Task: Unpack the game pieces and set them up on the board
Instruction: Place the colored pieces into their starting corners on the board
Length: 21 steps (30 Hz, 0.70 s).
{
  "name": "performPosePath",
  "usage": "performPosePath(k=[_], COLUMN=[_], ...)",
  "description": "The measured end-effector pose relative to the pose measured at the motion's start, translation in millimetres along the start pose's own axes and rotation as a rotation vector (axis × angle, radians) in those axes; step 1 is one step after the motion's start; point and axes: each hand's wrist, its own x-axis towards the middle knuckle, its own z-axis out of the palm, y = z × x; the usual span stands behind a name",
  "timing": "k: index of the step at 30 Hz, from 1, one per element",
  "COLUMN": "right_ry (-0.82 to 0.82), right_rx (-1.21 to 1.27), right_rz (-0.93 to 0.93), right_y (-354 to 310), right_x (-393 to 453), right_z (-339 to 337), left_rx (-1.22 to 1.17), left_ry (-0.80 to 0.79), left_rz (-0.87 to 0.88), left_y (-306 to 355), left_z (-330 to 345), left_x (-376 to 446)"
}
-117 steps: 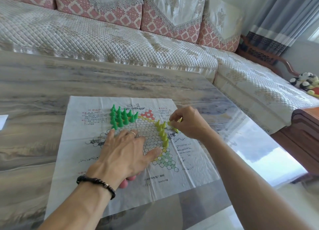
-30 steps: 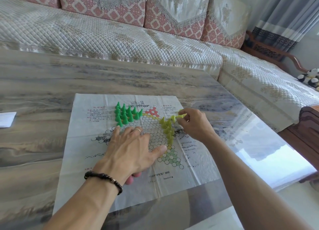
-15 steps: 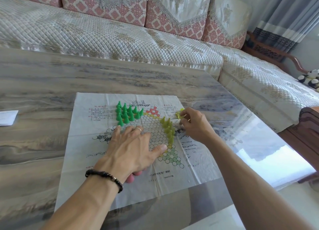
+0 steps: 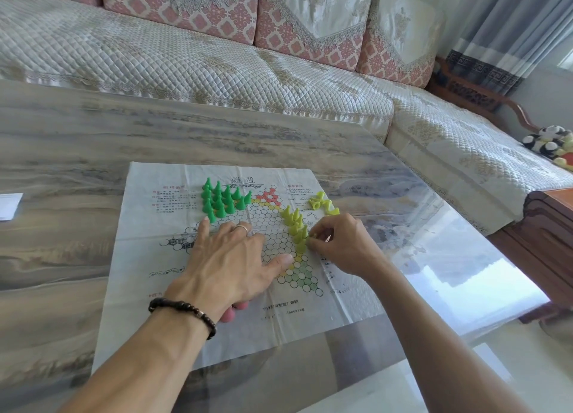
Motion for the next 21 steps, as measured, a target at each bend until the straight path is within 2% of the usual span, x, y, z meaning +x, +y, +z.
performPosePath(k=[8, 18, 21], right_ry=[0.017, -0.002, 0.067], right_rx=[0.058, 0.07, 0.063], right_rz=[0.054, 0.007, 0.015], right_y=[5, 10, 13], right_x=[-1, 0, 9], right_z=[3, -2, -14], left_rx=[-0.002, -0.008, -0.014], left_ry=[0.005, 0.014, 0.015], left_rz=[-0.003, 0.001, -0.001], left_y=[0, 0, 0], left_z=[1, 2, 1], left_x=[2, 2, 2])
